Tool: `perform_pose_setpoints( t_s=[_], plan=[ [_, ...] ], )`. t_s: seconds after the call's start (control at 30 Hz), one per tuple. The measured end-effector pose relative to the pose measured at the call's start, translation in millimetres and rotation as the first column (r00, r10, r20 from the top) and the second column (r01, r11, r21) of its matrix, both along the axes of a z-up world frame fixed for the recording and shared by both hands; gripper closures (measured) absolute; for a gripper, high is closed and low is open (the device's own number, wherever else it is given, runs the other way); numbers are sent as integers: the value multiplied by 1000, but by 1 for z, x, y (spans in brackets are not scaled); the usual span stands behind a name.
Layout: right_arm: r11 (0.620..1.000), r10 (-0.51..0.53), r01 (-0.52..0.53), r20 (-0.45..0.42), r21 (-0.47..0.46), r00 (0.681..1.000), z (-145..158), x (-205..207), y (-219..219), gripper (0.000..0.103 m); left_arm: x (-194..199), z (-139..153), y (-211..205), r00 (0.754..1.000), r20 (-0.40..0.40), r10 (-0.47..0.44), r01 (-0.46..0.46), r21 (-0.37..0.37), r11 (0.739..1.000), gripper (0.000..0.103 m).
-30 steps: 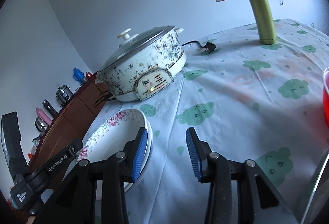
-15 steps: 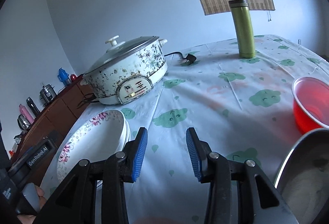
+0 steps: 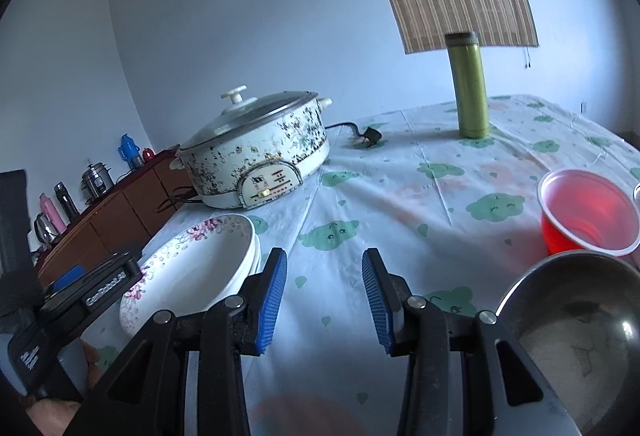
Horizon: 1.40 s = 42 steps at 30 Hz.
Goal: Organize plates and bowls
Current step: 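Move the right gripper to the rim of the pink plastic bowl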
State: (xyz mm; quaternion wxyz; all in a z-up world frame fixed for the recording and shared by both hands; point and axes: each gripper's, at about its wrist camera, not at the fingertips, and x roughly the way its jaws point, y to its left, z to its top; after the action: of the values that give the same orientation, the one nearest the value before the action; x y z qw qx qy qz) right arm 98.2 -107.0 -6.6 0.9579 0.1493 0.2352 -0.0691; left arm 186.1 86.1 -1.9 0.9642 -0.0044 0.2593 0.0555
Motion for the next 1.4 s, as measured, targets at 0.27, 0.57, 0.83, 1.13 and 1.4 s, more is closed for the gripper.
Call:
perform_pose_setpoints(
  t_s=[0.27, 0.57, 0.83, 1.13, 1.4],
  plan=[
    [999, 35, -35, 29, -25, 999, 6, -21, 4, 61, -11, 5, -7, 996, 23, -82, 83, -40, 996, 11],
    [997, 67, -65, 45, -34, 997, 13, -45, -1, 61, -36, 8, -38, 984, 72, -166, 164, 27, 986, 11],
    [998, 54, -51, 91, -38, 994, 27, -71, -24, 61, -60, 4, -64, 981, 37, -190, 188, 59, 980, 11],
    [1000, 6, -4, 169, -14, 986, 49, -97, -77, 61, -77, -3, -102, 969, -32, -247, 249, 68, 966, 11],
    [1000, -28, 30, 178, -7, 984, 59, -105, -153, 61, -81, 10, -142, 938, -77, -338, 339, 1, 941, 11]
  ],
)
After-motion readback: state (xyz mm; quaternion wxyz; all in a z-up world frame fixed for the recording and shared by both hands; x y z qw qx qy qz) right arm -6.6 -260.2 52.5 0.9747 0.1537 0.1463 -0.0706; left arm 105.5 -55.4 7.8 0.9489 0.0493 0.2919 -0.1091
